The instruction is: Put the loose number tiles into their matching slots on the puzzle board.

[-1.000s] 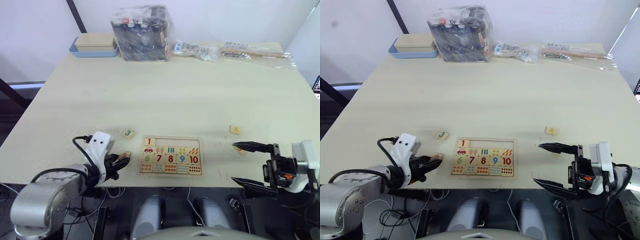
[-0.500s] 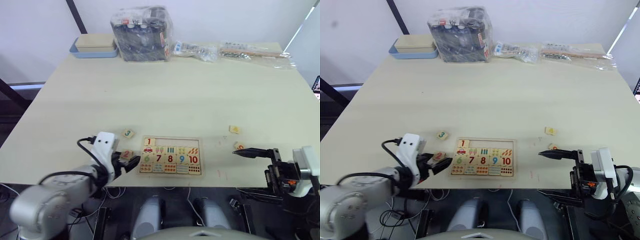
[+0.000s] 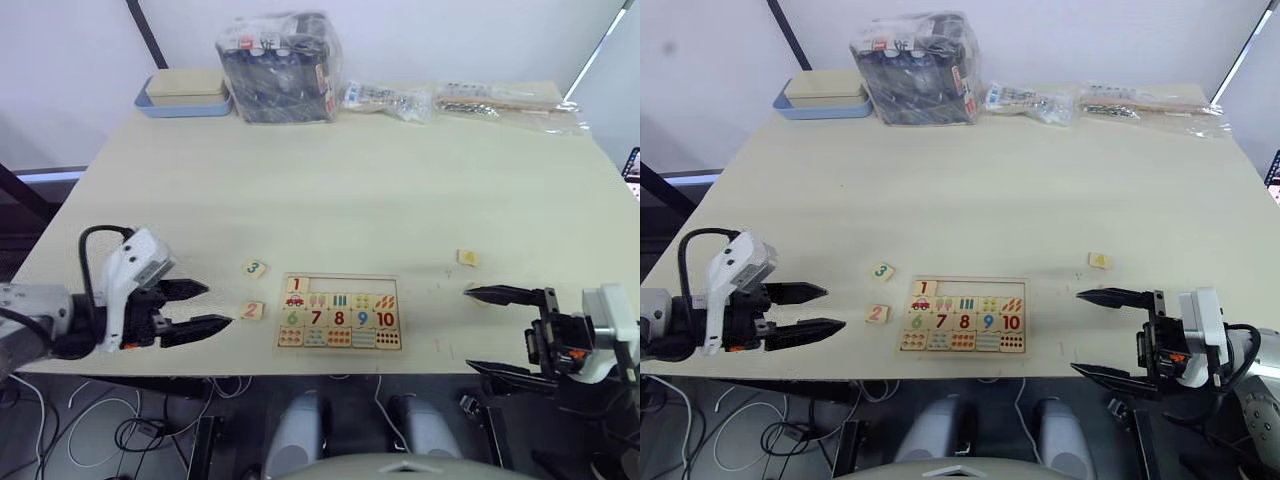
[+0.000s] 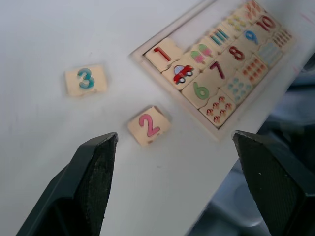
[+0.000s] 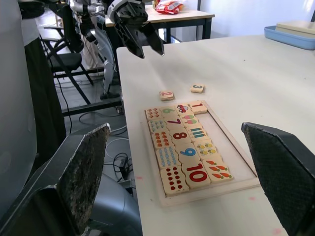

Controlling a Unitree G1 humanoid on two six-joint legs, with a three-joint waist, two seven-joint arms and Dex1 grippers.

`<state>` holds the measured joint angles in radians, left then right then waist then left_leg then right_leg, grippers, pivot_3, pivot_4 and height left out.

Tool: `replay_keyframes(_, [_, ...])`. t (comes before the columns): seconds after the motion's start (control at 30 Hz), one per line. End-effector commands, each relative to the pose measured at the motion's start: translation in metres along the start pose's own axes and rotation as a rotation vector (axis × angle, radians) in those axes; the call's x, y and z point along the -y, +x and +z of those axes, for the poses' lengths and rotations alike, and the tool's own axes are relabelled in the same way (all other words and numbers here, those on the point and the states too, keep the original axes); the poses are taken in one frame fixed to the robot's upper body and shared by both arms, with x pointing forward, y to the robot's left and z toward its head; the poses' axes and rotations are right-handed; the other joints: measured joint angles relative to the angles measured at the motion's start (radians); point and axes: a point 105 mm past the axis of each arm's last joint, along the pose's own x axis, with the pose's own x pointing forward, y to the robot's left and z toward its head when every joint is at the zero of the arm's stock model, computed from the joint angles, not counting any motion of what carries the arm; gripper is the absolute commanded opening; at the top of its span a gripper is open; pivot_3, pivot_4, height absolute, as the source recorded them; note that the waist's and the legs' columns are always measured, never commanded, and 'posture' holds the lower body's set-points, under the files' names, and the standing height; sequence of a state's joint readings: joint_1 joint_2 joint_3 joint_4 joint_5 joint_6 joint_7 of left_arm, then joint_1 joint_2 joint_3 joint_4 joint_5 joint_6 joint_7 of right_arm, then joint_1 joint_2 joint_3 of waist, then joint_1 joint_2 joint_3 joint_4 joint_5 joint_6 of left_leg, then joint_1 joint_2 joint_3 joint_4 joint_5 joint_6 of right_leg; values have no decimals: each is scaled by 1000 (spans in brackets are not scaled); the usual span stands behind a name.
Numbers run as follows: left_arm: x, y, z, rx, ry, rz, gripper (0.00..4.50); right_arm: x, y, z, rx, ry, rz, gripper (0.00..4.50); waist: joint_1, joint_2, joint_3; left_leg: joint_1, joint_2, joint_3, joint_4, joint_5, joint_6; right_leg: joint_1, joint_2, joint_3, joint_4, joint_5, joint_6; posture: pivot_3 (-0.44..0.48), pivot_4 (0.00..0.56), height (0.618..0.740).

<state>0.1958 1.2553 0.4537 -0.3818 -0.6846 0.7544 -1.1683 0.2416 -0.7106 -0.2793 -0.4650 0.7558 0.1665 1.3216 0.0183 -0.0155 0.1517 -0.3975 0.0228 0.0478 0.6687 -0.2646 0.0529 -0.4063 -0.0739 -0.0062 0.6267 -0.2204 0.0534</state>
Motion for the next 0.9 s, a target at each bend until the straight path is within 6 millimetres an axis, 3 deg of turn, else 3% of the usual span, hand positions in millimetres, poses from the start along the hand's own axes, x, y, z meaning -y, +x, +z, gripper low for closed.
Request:
replay_keyframes(0.03, [-12, -1, -6, -31, 188, -105, 3982, -2, 0, 10, 9, -52, -5, 4500, 1, 0, 0, 0, 0, 0, 0, 0, 0, -1, 0, 0, 0, 0, 0, 0, 150, 740])
replay_keyframes(0.33, [-22, 27, -15, -48, 383, -287, 3982, -4, 0, 13, -7, -70, -21, 4500, -2, -1, 0, -4, 0, 3, 0, -1, 2, -2, -1, 1, -1, 0, 0, 0, 150, 740])
replay_keyframes(0.57, [-29, 49, -20, -53, 415, -331, 3982, -4, -1, 14, -17, -86, -35, 4500, -2, -2, 0, -4, 1, 2, 1, -1, 2, -2, 2, 1, 1, 0, 1, 0, 150, 740])
replay_keyframes(0.9, [-40, 63, -29, -63, 440, -343, 3982, -4, -1, 13, -24, -97, -56, 4500, -2, -3, 0, -4, 1, 2, 2, -1, 2, -1, 2, 1, 1, 1, 1, 0, 150, 740])
